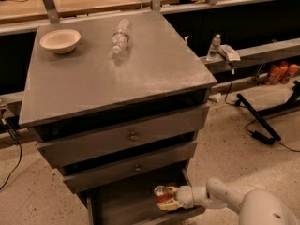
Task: Place coke can into bottom drawer
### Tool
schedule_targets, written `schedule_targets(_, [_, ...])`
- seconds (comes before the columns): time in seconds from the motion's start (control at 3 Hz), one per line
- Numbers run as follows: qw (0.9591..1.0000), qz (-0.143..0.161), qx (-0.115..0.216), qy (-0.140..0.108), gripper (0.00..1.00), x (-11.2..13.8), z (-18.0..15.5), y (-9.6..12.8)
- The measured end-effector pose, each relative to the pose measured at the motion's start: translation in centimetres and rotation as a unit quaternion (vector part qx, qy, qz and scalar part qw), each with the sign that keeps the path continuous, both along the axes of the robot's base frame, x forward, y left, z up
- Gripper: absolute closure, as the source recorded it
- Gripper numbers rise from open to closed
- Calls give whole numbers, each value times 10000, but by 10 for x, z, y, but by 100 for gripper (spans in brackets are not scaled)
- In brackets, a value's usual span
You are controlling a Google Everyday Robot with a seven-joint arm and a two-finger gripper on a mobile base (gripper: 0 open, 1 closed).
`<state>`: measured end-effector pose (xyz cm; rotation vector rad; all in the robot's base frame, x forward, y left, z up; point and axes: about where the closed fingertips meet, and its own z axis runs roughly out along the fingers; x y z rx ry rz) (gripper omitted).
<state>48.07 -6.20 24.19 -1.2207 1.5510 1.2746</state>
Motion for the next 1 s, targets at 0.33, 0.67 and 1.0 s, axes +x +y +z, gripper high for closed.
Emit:
schedule_targets(0.33, [9992,-380,-79,-93,12,24,3,0])
schedule_targets(0.67, [9958,-815,-306,-295,0,38,16,-3])
schedule_targets(1.0, [9962,-775,-279,-287,0,38,15,-1])
